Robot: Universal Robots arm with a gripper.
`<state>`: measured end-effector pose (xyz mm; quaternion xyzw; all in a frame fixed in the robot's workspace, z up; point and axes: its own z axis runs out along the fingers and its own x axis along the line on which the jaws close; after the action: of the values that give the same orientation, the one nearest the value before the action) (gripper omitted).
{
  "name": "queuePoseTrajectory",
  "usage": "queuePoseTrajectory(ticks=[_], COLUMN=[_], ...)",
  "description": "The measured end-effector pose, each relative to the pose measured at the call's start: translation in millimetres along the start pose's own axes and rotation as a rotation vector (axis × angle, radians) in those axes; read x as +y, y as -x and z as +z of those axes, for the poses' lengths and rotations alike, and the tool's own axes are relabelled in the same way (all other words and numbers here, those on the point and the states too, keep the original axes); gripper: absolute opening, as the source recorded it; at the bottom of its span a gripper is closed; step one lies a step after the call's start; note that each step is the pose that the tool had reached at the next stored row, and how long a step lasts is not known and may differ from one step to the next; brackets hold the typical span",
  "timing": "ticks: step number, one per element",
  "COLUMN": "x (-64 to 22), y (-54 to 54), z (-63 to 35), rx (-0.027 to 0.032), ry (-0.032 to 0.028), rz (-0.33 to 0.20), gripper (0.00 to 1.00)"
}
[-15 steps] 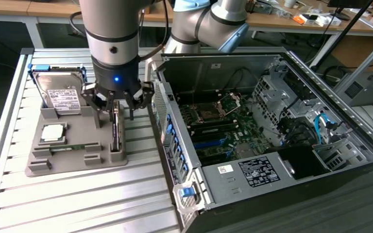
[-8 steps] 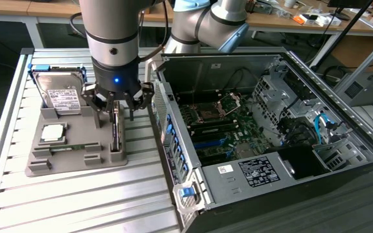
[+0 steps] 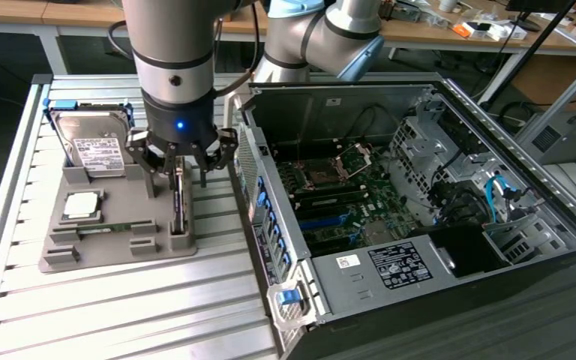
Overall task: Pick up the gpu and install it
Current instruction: 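Pick up the gpu and move the gpu toward the slot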
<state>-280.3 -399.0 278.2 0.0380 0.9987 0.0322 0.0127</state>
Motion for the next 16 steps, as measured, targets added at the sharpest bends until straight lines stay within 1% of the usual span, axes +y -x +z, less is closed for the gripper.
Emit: queuePoseTrajectory(ticks=[16], x=[-0.2], y=[-0.3], z=[3.6], rx=[0.0000], ry=[0.0001], rz=[0.000], gripper=[0.48])
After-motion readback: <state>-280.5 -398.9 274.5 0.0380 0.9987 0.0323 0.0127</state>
